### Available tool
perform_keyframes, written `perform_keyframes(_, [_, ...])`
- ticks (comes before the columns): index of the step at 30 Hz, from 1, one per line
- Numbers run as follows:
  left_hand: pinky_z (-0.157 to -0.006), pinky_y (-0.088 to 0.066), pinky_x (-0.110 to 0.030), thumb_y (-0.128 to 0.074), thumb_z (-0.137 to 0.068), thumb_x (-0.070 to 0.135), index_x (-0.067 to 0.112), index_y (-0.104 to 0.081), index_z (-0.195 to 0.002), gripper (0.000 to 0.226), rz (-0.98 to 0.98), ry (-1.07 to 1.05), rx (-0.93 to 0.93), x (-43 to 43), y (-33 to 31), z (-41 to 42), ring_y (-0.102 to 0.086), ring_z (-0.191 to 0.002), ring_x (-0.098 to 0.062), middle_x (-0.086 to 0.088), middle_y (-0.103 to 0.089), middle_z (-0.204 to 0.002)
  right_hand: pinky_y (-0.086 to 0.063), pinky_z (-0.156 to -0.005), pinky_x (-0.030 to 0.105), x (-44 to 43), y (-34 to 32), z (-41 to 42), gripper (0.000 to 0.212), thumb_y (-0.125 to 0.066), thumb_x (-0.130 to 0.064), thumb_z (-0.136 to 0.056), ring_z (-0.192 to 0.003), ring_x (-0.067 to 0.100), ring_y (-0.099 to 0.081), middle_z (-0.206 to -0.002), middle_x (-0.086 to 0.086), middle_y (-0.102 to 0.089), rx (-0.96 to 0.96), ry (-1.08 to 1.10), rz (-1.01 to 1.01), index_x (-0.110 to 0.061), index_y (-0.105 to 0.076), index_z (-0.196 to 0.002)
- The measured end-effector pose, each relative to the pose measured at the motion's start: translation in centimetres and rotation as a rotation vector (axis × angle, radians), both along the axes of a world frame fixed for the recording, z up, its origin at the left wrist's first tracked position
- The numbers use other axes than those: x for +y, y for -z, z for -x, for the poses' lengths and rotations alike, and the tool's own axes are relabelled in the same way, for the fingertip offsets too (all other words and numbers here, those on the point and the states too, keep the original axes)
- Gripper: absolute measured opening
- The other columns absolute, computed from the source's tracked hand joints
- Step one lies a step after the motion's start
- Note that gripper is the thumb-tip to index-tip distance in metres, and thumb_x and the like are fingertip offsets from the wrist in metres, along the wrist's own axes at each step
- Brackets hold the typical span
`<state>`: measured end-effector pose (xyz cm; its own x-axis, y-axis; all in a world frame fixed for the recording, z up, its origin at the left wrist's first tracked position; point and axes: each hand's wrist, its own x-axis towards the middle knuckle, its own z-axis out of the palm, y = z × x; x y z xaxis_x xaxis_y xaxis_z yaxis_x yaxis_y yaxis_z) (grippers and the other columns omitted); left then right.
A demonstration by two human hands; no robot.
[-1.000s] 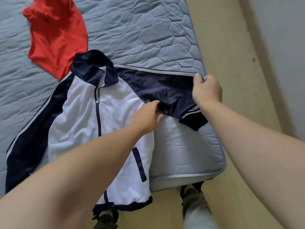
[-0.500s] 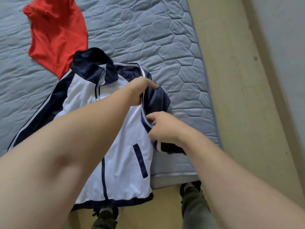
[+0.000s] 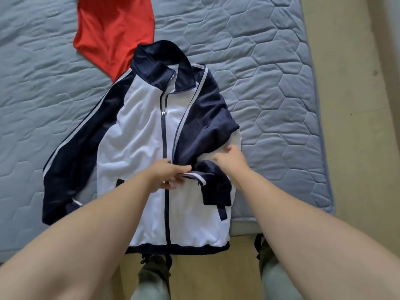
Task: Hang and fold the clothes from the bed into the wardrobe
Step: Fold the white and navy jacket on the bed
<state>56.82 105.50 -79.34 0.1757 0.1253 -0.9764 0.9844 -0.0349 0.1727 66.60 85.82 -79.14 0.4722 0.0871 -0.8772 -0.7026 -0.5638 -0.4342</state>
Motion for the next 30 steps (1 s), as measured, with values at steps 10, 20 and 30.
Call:
perform_keyframes(10, [-0.089, -0.056, -0.041, -0.054, -0.097, 0.015, 0.003, -0.055, -0.134, 0.039, -0.402, -0.468, -0.032, 4.1, 1.8, 2.7, -0.062, -0.099, -0.029, -0.015, -0.063, -0.126, -0.056, -0.074, 0.036, 2.9, 2.0, -2.1, 0.036, -0.066, -0.029, -0.091, -0.098, 0.024, -0.069, -0.112, 0.003, -0.070, 0.229, 0.475, -0.210, -0.020, -0.062, -0.126])
perform_keyframes(20, [-0.064, -0.043, -0.039, -0.070, -0.084, 0.060, 0.019, -0.046, -0.082, 0.048, -0.850, 0.530, -0.321, 8.3, 0.8, 8.3, -0.054, -0.076, -0.030, -0.002, -0.058, -0.081, -0.049, -0.074, 0.034, 4.3, 2.6, -1.5, 0.014, -0.047, -0.030, -0.105, -0.082, 0.018, -0.072, -0.114, 0.002, -0.073, 0.171, 0.513, -0.125, -0.031, -0.053, -0.092])
perform_keyframes(30, [-0.062, -0.059, -0.035, -0.060, -0.082, 0.008, 0.008, -0.066, -0.099, 0.018, -0.181, -0.785, -0.013, 9.5, 0.1, 10.0, -0.067, -0.074, -0.029, -0.013, -0.070, -0.084, -0.053, -0.068, 0.031, 4.9, 3.9, -1.9, 0.032, -0.045, -0.013, -0.102, -0.082, 0.019, -0.069, -0.108, 0.001, -0.070, 0.099, 0.647, -0.141, -0.027, -0.052, -0.131])
